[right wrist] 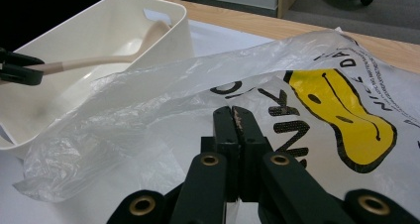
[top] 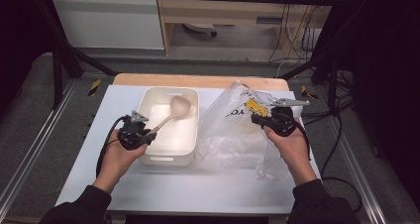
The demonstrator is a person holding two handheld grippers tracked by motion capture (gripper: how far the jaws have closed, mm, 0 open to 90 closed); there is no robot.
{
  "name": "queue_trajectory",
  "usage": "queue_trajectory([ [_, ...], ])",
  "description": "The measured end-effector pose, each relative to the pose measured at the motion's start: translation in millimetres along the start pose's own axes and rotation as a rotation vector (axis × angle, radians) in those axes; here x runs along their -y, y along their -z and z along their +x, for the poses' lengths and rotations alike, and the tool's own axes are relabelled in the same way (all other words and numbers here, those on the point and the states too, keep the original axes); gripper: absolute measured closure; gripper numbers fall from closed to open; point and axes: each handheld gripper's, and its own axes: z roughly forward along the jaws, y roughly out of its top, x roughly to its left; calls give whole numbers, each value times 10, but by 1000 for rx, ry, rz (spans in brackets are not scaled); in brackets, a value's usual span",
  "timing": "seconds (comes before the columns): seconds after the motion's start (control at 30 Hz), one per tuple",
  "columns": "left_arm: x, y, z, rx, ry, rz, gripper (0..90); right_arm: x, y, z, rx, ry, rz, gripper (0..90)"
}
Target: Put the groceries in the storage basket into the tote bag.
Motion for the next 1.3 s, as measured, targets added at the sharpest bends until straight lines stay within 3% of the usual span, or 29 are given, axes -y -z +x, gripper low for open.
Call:
queue_trajectory([
  [0.3, -9, 314, 90, 21, 30, -85, 705, -20, 7, 14, -2, 14, 6, 900],
  [0.47, 32, 517, 54, 72, 15, -113, 705, -50, 8, 44, -4, 22, 10, 900],
  [0.83, 104, 904, -205, 183, -62, -157, 705, -129, 4, 104, -7, 42, 21, 900],
  [0.97, 148, 971, -314, 238, -89, -140, 705, -164, 3, 111, -17, 41, 28, 900],
  [1.3, 168, 1015, -557, 306, -143, -134, 705, -190, -31, 146, -19, 52, 48, 900],
])
